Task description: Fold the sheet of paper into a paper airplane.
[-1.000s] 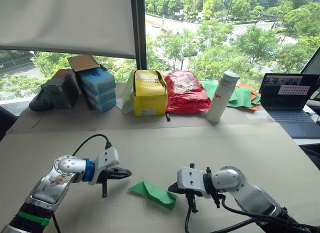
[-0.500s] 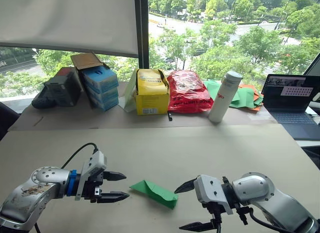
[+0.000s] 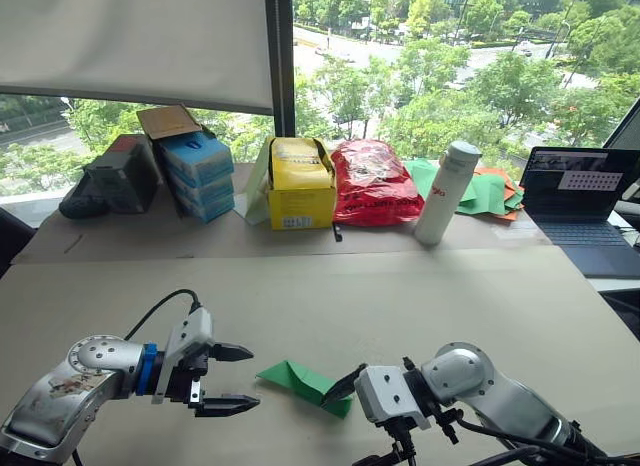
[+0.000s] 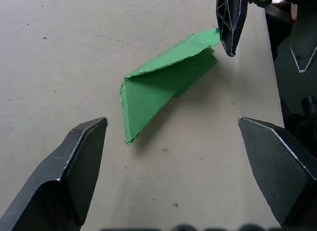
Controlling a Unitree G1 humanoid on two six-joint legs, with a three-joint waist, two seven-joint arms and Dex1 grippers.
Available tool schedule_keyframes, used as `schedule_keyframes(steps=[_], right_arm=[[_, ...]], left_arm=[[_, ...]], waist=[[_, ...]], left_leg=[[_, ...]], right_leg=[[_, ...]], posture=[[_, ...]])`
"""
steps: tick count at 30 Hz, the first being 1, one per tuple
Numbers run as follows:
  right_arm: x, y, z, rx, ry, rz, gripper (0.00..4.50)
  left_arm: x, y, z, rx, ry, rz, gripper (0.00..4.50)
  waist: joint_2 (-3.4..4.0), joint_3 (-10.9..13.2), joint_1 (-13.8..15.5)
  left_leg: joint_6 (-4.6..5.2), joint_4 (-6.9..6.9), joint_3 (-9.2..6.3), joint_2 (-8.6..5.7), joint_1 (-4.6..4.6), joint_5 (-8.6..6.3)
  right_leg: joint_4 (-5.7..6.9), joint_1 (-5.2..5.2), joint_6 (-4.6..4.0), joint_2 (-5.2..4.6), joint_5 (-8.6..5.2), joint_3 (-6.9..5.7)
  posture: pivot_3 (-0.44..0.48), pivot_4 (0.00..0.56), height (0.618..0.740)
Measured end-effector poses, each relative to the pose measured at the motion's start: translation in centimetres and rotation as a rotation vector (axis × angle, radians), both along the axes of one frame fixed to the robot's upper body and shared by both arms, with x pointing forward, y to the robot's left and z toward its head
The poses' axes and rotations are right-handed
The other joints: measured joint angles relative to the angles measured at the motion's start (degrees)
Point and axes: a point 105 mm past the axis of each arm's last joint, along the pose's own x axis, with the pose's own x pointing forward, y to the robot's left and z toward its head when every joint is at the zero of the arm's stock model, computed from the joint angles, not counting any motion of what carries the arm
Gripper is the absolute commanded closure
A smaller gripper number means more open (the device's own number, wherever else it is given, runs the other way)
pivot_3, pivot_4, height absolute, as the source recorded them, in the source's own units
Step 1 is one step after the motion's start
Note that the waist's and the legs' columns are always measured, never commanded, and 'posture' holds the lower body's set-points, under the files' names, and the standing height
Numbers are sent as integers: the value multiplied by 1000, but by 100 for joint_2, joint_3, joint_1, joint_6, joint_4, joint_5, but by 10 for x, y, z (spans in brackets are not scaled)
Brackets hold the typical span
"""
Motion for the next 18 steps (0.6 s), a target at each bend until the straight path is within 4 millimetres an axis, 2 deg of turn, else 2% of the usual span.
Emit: schedule_keyframes(steps=[3,8,12,18], right_arm=[[13,1,-3,-2,-16,-53,0],[38,-2,2,14,-57,-162,0],[40,-3,3,21,-60,-174,0],[28,0,5,15,-76,-106,0]], left_arm=[[-3,1,-3,2,2,-4,9],[-3,4,-7,9,-7,-1,9],[-3,6,-11,-6,-12,6,9],[-2,13,-25,-6,-10,18,9]], waist=[[1,1,6],[1,1,0],[1,1,-2],[1,0,0]], left_leg=[[1,0,0,-1,0,-1],[0,-1,0,1,1,0],[0,-1,0,1,0,-1],[33,-1,0,1,2,-20]], right_leg=[[2,-1,0,-4,0,0],[7,-4,-3,-12,0,2],[6,-3,-3,-14,0,2],[8,-3,-3,-12,0,-2]], posture=[[0,150,740],[0,150,740],[0,150,740],[0,150,740]])
